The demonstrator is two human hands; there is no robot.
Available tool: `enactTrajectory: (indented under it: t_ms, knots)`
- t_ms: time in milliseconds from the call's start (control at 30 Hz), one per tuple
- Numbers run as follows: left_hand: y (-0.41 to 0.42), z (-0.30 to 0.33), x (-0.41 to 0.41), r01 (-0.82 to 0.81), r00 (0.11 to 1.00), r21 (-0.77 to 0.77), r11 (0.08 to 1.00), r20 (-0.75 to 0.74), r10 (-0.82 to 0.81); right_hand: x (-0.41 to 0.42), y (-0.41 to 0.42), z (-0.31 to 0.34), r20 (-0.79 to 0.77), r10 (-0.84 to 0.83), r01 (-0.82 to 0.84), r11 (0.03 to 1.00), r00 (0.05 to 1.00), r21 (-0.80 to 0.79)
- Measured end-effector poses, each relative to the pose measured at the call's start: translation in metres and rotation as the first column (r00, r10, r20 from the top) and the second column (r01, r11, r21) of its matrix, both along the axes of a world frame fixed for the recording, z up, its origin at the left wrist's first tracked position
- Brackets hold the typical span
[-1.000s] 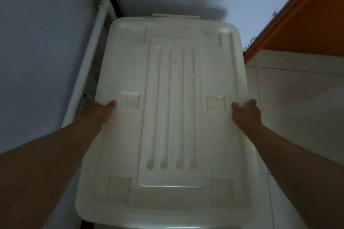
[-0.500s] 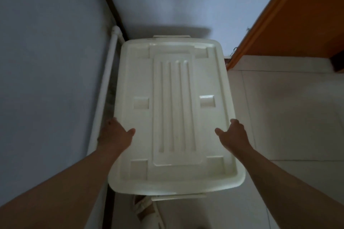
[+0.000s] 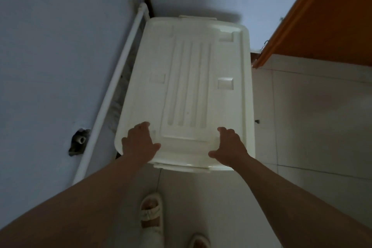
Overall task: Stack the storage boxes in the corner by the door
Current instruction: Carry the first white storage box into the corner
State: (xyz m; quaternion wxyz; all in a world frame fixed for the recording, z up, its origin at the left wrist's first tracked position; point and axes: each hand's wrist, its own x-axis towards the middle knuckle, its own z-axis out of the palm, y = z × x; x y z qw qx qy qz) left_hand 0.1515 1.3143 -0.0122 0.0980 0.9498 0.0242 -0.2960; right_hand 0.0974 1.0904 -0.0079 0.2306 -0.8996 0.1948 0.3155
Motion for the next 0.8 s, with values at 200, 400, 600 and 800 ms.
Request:
enactTrajectory:
  t_ms: [200,400,600,800]
  knots:
    - [-0.01,-0.024,-0.035,0.203,0.979,0.052,0.978,-0.001,-0.203,-0.031,0.023,-0.029,0.067,0.179,-0.172,0.981,0.982,-0.091]
    - [-0.007,-0.051,-0.048,0.364,0.912,0.108,0.925,0.159,-0.378,-0.049,0.044,-0.056,0.167,0.426,-0.359,0.875,0.889,-0.324]
    - [0.003,-0.082,-0.056,0.502,0.726,0.277,0.82,0.38,-0.573,-0.051,0.055,-0.083,0.227,0.518,-0.333,0.77,0.825,-0.545]
    - [0.006,-0.087,-0.043,0.594,0.602,0.33,0.734,0.423,-0.678,-0.044,0.06,-0.086,0.287,0.582,-0.321,0.722,0.761,-0.613]
